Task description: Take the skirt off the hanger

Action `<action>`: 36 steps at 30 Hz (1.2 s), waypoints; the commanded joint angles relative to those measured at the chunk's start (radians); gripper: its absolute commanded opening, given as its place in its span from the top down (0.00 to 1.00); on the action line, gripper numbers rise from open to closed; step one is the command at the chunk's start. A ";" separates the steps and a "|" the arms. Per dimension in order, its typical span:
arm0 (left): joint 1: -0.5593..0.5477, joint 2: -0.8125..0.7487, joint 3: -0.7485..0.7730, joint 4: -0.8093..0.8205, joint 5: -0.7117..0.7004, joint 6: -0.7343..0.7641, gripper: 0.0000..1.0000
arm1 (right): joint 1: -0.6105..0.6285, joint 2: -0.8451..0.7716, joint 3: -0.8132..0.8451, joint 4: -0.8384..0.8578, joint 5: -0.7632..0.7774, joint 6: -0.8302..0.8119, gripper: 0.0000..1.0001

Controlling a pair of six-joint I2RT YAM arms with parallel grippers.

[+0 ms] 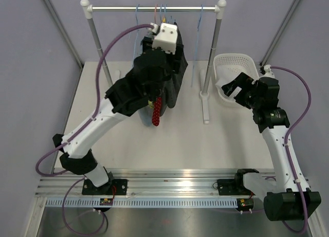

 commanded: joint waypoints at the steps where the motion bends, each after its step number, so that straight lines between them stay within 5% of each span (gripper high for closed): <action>1: 0.051 -0.098 -0.048 -0.012 -0.030 0.009 0.36 | 0.014 -0.027 0.010 -0.006 -0.002 0.012 0.00; 8: 0.206 -0.112 -0.059 -0.142 0.232 -0.141 0.47 | 0.022 -0.032 -0.009 -0.006 -0.002 0.013 0.00; 14: 0.264 -0.078 -0.061 -0.139 0.404 -0.160 0.36 | 0.020 -0.025 -0.033 0.000 0.009 0.001 0.01; 23: 0.290 -0.017 -0.065 -0.090 0.452 -0.170 0.31 | 0.020 -0.002 -0.055 0.017 0.018 -0.019 0.01; 36: 0.298 0.066 -0.033 -0.044 0.483 -0.184 0.44 | 0.022 0.033 -0.079 0.048 0.029 -0.040 0.01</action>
